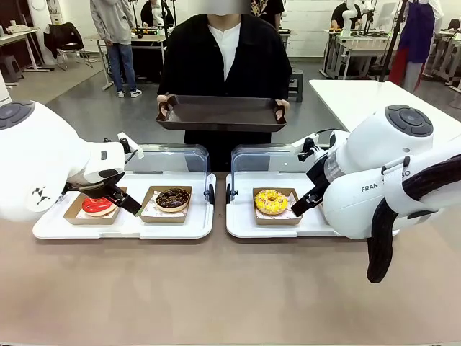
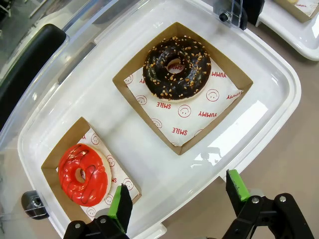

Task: Provide the desired donut to the person.
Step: Pick up and lift the Paper togo box containing the Donut pointed at by the person.

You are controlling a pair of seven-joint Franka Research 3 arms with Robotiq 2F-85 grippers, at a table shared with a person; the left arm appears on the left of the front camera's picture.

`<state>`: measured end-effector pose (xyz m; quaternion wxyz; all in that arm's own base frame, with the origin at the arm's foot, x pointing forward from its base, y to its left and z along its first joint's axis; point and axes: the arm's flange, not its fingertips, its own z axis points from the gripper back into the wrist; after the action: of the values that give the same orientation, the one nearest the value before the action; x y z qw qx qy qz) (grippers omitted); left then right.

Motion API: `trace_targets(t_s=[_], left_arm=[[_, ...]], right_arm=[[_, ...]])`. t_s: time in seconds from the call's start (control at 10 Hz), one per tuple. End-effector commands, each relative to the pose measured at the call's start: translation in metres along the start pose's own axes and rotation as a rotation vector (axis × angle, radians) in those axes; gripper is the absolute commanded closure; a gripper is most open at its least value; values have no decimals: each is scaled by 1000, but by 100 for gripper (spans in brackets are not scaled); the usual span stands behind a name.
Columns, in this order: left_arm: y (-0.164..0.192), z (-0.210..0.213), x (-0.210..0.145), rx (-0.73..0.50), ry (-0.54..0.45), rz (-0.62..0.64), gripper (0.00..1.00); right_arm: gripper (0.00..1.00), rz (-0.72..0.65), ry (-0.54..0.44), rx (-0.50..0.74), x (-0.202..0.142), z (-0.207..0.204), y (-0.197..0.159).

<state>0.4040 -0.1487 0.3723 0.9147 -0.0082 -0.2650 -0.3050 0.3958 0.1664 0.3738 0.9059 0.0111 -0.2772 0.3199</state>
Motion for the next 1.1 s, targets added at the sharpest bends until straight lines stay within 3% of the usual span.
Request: trace_targets(t_s=[0.0,0.2,0.4,0.6,1.0], left_arm=[[0,0,0,0,0,0,0],[0,0,0,0,0,0,0],[4,19,0,21,33,-42,0],[14,82,4,-50,-11,-202,0],[10,201,16,-94,-13,-289,0]], right_arm=[[0,0,0,0,0,0,0],[0,0,0,0,0,0,0],[0,38,-9,-17,3,33,-1],[0,56,-34,-57,12,102,-1],[0,123,34,-60,5,210,15]])
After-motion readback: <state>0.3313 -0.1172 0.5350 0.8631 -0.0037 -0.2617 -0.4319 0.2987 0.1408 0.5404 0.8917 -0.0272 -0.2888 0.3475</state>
